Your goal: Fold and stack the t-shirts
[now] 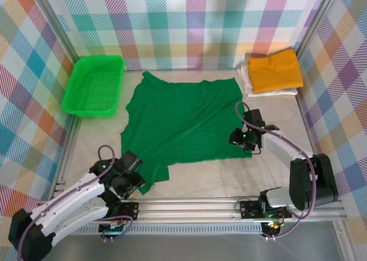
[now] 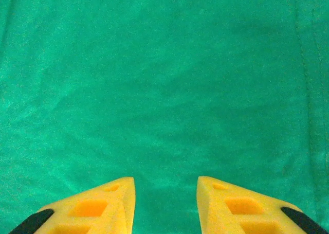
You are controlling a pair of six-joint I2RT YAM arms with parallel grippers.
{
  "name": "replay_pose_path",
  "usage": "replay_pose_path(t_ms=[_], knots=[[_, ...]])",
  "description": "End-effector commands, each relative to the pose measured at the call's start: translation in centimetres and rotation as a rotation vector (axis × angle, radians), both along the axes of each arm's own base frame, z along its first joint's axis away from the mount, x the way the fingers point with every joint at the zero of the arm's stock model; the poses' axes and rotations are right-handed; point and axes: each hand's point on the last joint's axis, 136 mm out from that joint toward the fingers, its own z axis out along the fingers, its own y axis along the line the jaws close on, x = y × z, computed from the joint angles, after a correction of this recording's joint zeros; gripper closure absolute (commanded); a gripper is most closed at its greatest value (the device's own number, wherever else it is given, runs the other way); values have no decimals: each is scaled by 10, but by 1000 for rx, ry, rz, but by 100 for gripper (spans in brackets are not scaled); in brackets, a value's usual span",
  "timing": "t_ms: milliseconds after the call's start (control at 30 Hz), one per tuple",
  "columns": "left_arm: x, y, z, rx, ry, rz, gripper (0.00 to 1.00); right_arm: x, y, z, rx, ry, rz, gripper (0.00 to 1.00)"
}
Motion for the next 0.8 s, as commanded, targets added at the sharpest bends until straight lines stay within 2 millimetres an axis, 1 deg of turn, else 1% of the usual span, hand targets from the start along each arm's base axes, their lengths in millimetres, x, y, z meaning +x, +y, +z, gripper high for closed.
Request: replay_pose_path(t_ms=[0,167,300,400,433,467,500,533,567,600,667,733,767], knots=[[0,-16,-8,-35,20,21,49,19,3,14,9,-72,4,62],[7,-22,-17,-47,-5,28,49,19,1,16,3,-91,3,61],[5,-20,-28,-43,-3,33,50,19,1,17,5,-97,-5,59],[6,-17,-30,-30,-18,32,60,21,2,18,12,-101,-3,59],[5,-14,-32,-20,-16,33,61,20,1,18,13,-100,-6,59],[4,-12,-35,-17,-14,34,65,20,1,19,15,-103,-7,58],[3,-11,-37,-13,-14,34,70,20,1,20,16,-104,-10,58],[1,-8,-39,-5,-12,36,80,20,0,22,15,-106,-13,58],[1,-6,-38,-2,-19,40,87,18,-2,23,10,-99,-20,58],[2,-5,-37,0,-31,43,90,17,-4,26,7,-93,-27,58],[8,0,-28,19,-73,48,97,12,-13,34,-12,-76,-52,57],[15,2,-20,26,-120,46,98,4,-27,38,-30,-47,-111,50],[17,3,-17,28,-137,51,100,0,-36,37,-20,-19,-147,49]])
